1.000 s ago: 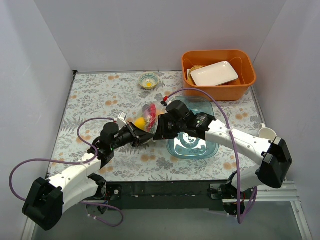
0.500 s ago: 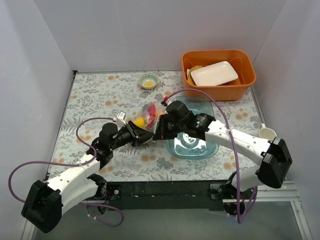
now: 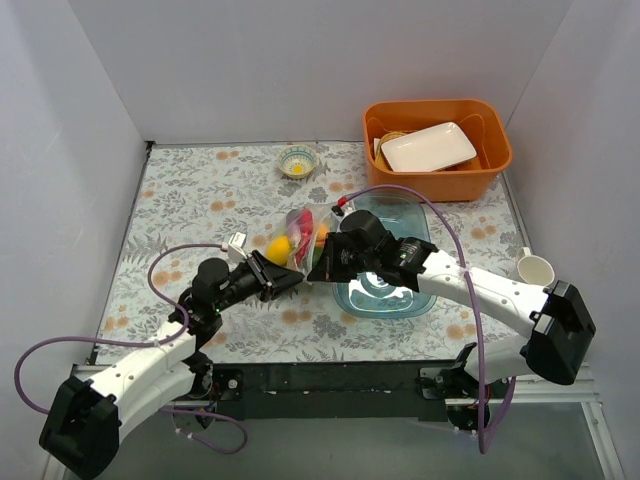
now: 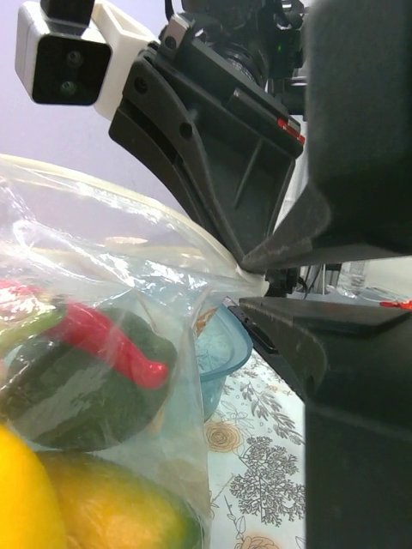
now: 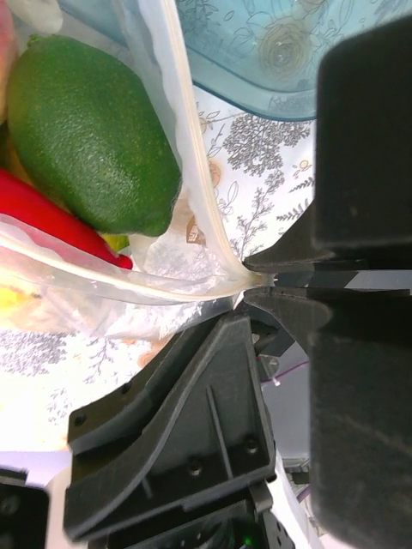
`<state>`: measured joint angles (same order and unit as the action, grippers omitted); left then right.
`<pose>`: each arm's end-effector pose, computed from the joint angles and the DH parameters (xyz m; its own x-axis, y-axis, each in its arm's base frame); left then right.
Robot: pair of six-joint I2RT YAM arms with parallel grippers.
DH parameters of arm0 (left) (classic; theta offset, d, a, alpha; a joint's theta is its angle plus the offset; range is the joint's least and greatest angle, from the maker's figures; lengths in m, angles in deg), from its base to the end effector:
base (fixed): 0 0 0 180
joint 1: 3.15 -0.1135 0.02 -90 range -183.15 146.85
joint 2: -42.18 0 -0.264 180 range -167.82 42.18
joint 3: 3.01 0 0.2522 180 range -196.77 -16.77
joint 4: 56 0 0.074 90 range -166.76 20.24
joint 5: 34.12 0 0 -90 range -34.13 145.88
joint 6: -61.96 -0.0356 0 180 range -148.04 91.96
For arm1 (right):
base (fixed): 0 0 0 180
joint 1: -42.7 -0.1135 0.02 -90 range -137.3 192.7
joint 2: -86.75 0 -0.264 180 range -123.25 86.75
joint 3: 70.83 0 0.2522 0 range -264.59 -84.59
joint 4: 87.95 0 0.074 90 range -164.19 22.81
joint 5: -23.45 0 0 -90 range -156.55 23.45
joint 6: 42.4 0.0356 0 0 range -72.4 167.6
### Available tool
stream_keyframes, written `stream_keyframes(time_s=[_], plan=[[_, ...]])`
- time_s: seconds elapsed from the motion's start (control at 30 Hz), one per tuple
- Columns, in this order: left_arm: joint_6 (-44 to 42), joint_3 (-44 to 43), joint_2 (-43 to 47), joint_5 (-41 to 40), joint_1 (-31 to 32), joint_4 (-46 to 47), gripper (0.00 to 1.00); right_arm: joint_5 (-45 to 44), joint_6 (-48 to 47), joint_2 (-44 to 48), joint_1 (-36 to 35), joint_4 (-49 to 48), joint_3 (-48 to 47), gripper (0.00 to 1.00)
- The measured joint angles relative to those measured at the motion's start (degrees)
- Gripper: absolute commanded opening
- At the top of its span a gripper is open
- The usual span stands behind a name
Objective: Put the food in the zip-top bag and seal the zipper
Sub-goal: Zip the zipper food storage bag at the center of the board.
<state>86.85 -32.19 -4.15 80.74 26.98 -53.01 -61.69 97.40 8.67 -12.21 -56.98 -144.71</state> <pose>0.1497 -0.1042 0.2041 -0.6439 -0.5779 0.5014 -0.5320 -0.1328 -0.8363 0.1737 0.2525 0.2903 -0.8669 0.0900 -0.4904 -0.2990 0.6931 0.6559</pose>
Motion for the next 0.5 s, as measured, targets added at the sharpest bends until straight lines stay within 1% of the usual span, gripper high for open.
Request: stream_keyframes(time_s=[0.07, 0.17, 0.27, 0.33, 0.4, 0.43, 0.47, 0.5], plan=[[0.02, 0.07, 0.02, 0.02, 0.00, 0.11, 0.09, -0.26, 0.22, 0.20, 0.00, -0.79, 0.00, 0.02], [0.02, 0.07, -0.59, 0.28, 0.00, 1.38, 0.10, -0.44, 0.63, 0.37, 0.02, -1.55, 0.02, 0.02], [0.00, 0.07, -1.70, 0.66, 0.00, 2.56, 0.15, -0.42, 0.90, 0.39, 0.04, -2.16, 0.02, 0.02], [-0.02, 0.07, -2.54, 0.81, -0.02, 3.39, 0.17, -0.42, 0.98, 0.39, 0.07, -2.16, 0.02, 0.02], [0.00, 0.07, -3.58, 0.92, -0.02, 4.33, 0.30, -0.48, 1.01, 0.39, 0.17, -2.10, 0.04, 0.02], [-0.26, 0.07, -3.91, 0.92, -0.02, 4.48, 0.32, -0.59, 1.01, 0.42, 0.22, -2.05, 0.04, 0.02], [-0.17, 0.11, -4.13, 0.90, -0.09, 4.24, 0.32, -0.66, 1.01, 0.52, 0.26, -2.03, 0.04, 0.02], [-0.04, 0.17, -4.26, 0.90, -0.13, 4.28, 0.30, -0.72, 1.01, 0.66, 0.31, -1.97, 0.04, 0.03]])
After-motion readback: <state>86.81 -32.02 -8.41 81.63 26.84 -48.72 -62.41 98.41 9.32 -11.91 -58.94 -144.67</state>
